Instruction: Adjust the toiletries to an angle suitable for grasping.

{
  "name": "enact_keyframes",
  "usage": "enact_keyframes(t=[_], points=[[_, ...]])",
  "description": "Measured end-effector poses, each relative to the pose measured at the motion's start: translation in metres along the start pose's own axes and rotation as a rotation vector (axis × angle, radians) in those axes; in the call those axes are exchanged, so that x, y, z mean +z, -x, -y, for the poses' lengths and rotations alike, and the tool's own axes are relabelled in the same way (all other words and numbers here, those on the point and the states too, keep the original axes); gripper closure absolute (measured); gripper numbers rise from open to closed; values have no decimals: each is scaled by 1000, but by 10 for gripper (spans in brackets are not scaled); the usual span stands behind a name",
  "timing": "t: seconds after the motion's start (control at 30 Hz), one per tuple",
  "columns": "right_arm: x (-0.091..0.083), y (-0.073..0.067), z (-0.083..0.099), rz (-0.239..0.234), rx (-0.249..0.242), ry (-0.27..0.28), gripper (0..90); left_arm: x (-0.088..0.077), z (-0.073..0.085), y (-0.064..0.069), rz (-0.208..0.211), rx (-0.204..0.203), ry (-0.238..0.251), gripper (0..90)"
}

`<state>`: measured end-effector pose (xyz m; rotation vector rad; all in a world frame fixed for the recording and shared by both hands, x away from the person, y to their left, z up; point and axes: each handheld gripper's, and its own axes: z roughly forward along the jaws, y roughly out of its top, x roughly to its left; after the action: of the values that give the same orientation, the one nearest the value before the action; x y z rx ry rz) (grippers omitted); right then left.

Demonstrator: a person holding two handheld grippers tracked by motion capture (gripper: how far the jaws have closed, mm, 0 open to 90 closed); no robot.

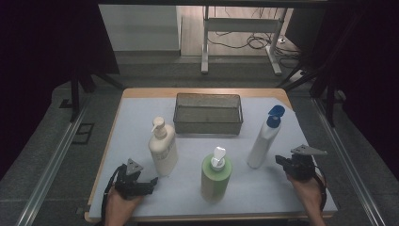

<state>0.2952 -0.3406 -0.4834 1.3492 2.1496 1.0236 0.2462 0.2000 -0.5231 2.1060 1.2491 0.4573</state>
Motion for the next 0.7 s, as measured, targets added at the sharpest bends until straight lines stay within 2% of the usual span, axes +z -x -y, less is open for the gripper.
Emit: enact_keyframes(t=[0.37,0.6,0.7], points=[[20,12,-15,3,36,4,894,0,0,0,0,0,1,126],[30,8,-19,1,35,-7,895,0,0,0,0,0,1,126],[35,7,-20,21,29,-12,897,0,0,0,0,0,1,126]])
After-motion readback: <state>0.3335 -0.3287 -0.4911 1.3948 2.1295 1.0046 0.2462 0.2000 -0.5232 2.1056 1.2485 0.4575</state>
